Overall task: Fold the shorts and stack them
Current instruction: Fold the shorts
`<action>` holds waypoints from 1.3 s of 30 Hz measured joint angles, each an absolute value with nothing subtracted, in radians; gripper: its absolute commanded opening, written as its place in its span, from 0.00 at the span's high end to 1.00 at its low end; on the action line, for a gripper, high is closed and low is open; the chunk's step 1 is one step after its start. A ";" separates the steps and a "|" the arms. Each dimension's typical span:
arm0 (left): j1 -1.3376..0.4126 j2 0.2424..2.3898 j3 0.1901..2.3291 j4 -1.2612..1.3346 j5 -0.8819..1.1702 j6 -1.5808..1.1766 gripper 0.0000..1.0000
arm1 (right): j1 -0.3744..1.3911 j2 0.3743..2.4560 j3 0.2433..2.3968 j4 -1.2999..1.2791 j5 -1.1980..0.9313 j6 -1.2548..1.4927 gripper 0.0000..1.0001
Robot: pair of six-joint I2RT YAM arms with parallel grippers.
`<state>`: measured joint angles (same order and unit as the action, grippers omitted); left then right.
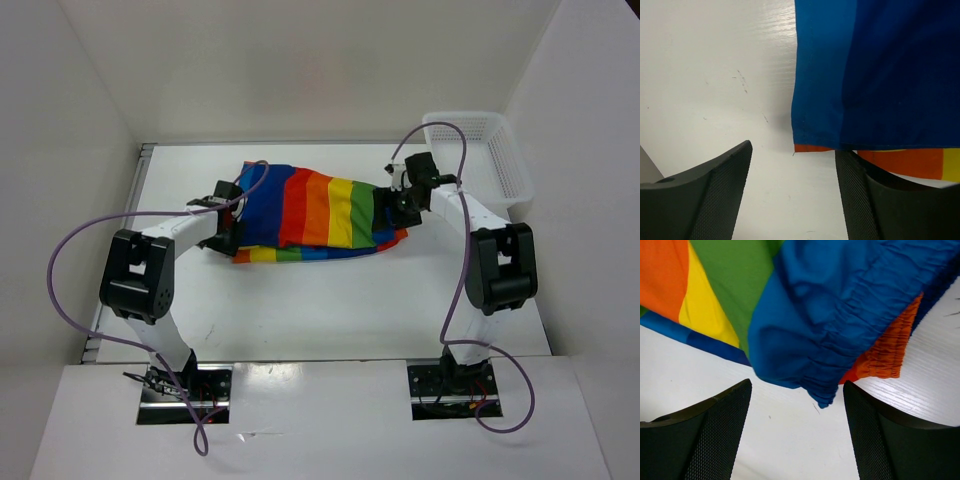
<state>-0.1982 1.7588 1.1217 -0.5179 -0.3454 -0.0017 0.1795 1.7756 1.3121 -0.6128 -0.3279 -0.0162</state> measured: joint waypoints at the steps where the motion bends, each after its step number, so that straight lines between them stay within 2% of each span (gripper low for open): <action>1: -0.198 1.759 1.119 -0.516 -0.353 -0.002 0.24 | 0.174 1.776 1.311 -0.613 -0.328 -0.016 0.21; 6: -0.205 1.760 1.113 -0.511 -0.362 -0.003 0.24 | 0.149 1.776 1.295 -0.613 -0.337 -0.017 0.21; 9: -0.213 1.768 1.108 -0.498 -0.364 -0.002 0.35 | 0.146 1.776 1.292 -0.612 -0.355 -0.019 0.23; 10: -0.214 1.774 1.106 -0.493 -0.365 -0.004 0.45 | 0.146 1.776 1.290 -0.612 -0.360 -0.020 0.24; 14: -0.220 1.799 1.108 -0.483 -0.369 -0.002 0.56 | 0.146 1.780 1.286 -0.612 -0.381 -0.020 0.28; 15: -0.220 1.800 1.108 -0.481 -0.368 -0.002 0.63 | 0.146 1.783 1.286 -0.612 -0.382 -0.020 0.29; 18: -0.220 1.811 1.110 -0.475 -0.367 -0.002 0.73 | 0.146 1.796 1.285 -0.611 -0.382 -0.020 0.31; 19: -0.220 1.814 1.111 -0.475 -0.366 -0.002 0.84 | 0.146 1.798 1.283 -0.610 -0.382 -0.020 0.33; 20: -0.220 1.817 1.113 -0.472 -0.364 -0.003 0.90 | 0.146 1.802 1.282 -0.610 -0.381 -0.020 0.35; 21: -0.220 1.822 1.114 -0.470 -0.363 -0.001 0.93 | 0.146 1.805 1.280 -0.608 -0.380 -0.020 0.44; 24: -0.220 1.826 1.119 -0.471 -0.363 0.001 0.95 | 0.146 1.810 1.267 -0.597 -0.371 -0.024 0.61; 25: -0.220 1.829 1.121 -0.471 -0.363 0.001 0.96 | 0.146 1.813 1.266 -0.597 -0.366 -0.024 0.74; 27: -0.220 1.832 1.127 -0.471 -0.365 0.001 0.99 | 0.146 1.819 1.267 -0.590 -0.355 -0.025 0.89; 28: -0.220 1.833 1.129 -0.471 -0.367 0.001 1.00 | 0.146 1.823 1.268 -0.589 -0.350 -0.022 1.00; 39: -0.205 1.834 1.179 -0.476 -0.409 -0.001 1.00 | 0.146 1.787 1.323 -0.595 -0.338 -0.049 1.00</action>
